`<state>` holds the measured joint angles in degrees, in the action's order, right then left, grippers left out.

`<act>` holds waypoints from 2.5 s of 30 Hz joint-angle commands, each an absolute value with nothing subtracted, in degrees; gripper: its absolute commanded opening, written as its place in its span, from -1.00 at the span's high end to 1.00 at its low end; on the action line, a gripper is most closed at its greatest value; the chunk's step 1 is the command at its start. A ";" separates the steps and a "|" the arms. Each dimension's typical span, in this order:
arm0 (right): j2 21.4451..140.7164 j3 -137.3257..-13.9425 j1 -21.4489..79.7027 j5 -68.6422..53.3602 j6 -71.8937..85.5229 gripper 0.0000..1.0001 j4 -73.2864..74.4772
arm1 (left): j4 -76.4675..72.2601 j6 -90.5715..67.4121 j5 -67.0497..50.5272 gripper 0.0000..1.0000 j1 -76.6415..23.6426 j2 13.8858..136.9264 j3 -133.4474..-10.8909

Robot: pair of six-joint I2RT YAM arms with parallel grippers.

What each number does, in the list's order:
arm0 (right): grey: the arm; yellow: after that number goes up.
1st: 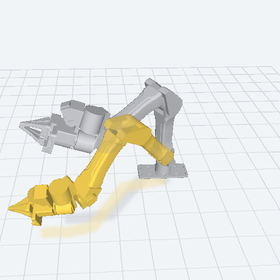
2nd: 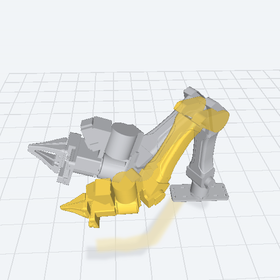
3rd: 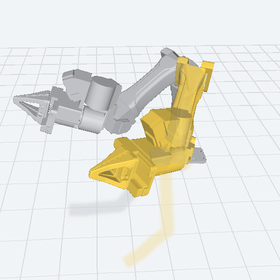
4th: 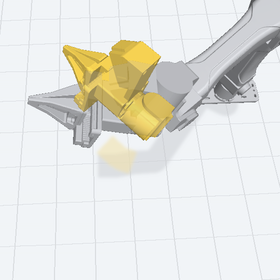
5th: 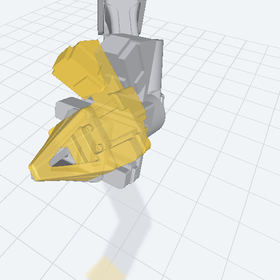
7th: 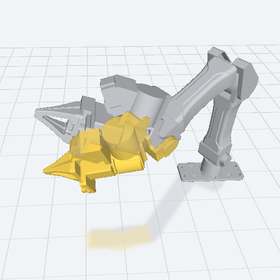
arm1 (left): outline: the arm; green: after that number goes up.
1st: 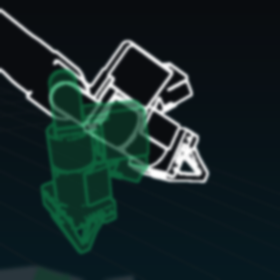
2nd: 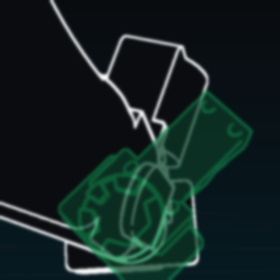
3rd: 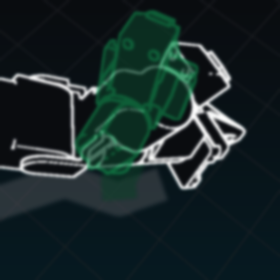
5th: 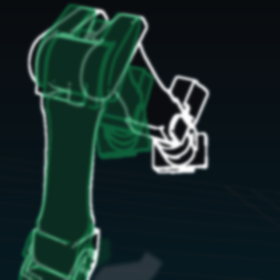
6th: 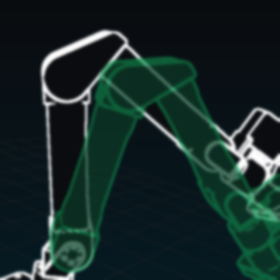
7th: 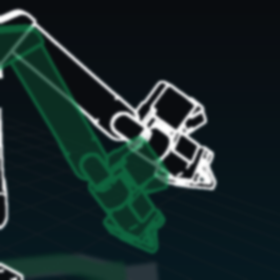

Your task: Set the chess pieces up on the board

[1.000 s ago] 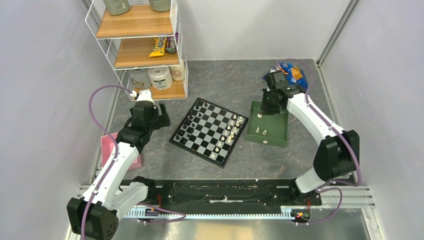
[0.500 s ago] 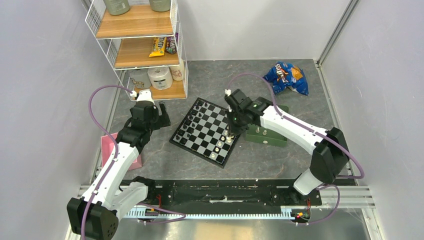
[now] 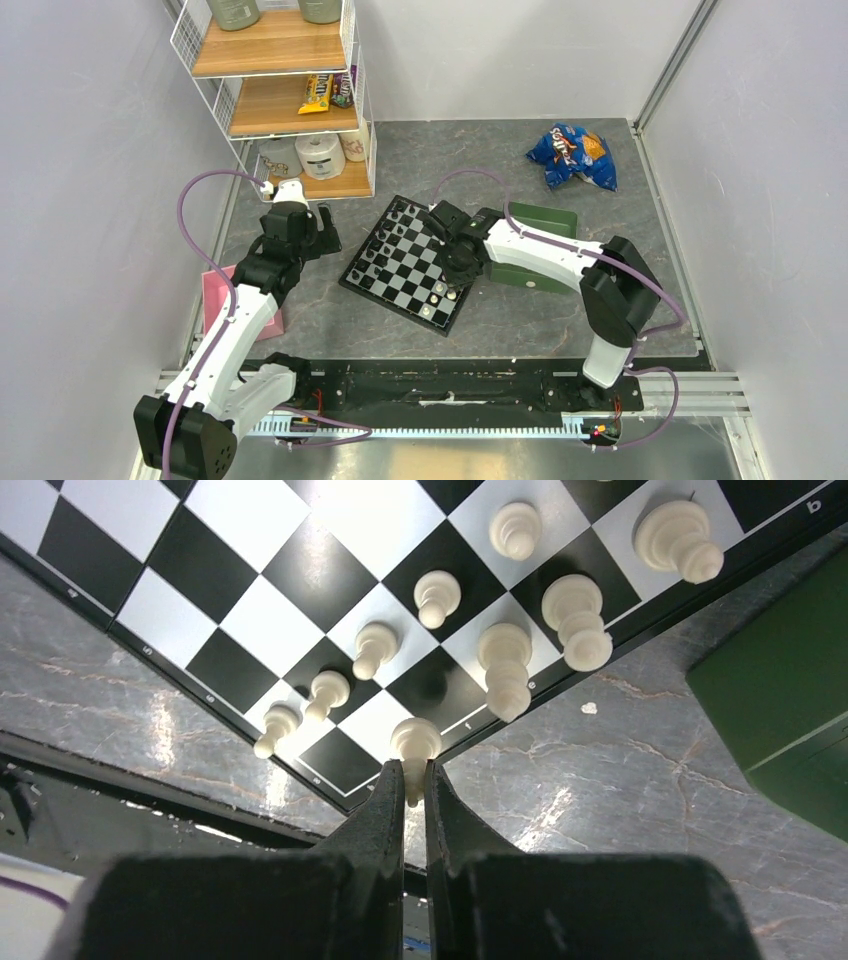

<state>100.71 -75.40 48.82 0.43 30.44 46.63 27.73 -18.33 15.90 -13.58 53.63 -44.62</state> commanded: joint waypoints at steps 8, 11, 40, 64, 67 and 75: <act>103.25 -77.50 49.04 4.29 30.36 0.99 45.06 | 27.07 -17.75 15.19 -0.87 -13.36 53.42 -45.67; 103.79 -77.68 49.04 4.65 30.26 0.99 45.24 | 27.07 -17.84 14.95 -0.87 -13.35 53.53 -45.62; 104.94 -78.56 49.02 3.61 28.95 0.57 45.41 | 27.05 -17.84 14.95 -0.87 -13.36 53.57 -45.63; 87.28 -77.44 33.84 6.45 25.58 -0.03 49.66 | 26.85 -17.89 15.26 -0.87 -13.36 54.49 -45.27; 86.96 -75.41 27.94 5.18 25.12 -0.05 49.56 | 26.81 -17.67 15.66 -0.87 -13.36 55.32 -45.35; 92.59 -74.03 18.96 2.11 23.72 -0.08 50.46 | 26.30 -18.77 17.47 -0.87 -13.36 56.20 -44.21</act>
<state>90.50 -74.61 21.08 4.64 25.39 50.04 27.70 -18.35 16.05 -13.58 55.53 -44.60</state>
